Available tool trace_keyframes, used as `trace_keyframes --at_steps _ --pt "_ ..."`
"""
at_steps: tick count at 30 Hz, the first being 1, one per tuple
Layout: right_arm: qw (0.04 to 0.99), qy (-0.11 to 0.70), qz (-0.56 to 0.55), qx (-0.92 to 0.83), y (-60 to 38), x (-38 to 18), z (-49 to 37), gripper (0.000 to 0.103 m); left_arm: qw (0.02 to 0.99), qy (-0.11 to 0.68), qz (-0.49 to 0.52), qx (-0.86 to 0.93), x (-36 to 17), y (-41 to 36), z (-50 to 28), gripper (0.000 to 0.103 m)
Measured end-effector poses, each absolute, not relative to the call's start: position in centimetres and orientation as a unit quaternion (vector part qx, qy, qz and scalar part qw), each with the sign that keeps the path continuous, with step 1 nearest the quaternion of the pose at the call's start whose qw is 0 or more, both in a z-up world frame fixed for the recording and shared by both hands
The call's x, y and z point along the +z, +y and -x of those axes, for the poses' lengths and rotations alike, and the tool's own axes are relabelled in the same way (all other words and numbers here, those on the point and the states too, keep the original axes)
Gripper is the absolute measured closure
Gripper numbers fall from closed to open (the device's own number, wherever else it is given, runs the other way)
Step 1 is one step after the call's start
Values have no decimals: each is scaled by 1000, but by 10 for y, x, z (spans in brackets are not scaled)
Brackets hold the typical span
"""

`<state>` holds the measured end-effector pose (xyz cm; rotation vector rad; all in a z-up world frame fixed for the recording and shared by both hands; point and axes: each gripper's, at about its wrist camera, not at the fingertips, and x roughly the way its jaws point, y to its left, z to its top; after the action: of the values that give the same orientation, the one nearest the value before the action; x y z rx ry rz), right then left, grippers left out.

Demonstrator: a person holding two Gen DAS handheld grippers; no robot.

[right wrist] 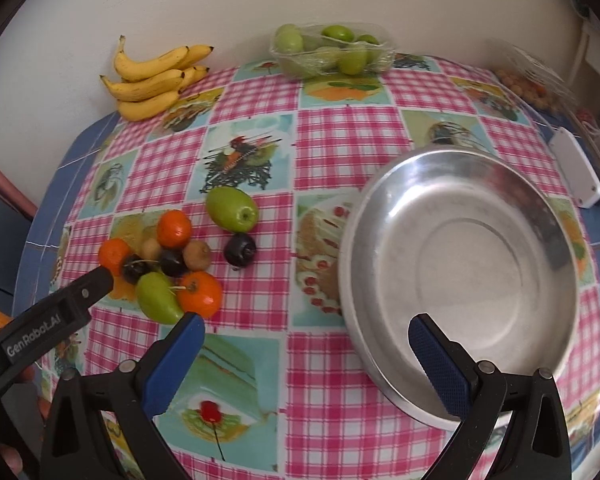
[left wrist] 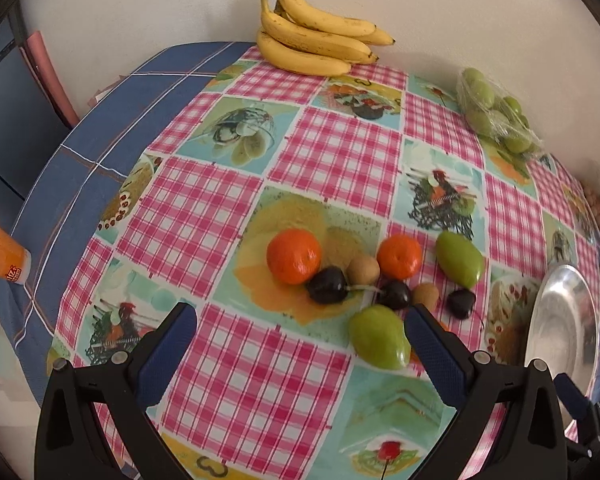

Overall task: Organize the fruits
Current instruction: 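Grasp the stemmed tangerine with the right tool while the left tool approaches the green fruit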

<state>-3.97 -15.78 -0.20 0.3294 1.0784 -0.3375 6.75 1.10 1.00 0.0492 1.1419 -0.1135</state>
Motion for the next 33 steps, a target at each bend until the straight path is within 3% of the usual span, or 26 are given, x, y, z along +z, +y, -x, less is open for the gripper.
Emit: trace_keyframes --at_steps 33 --pt "827 523 -171 -117 -139 -25 -21 0 831 551 43 -65 3 28 -107 0"
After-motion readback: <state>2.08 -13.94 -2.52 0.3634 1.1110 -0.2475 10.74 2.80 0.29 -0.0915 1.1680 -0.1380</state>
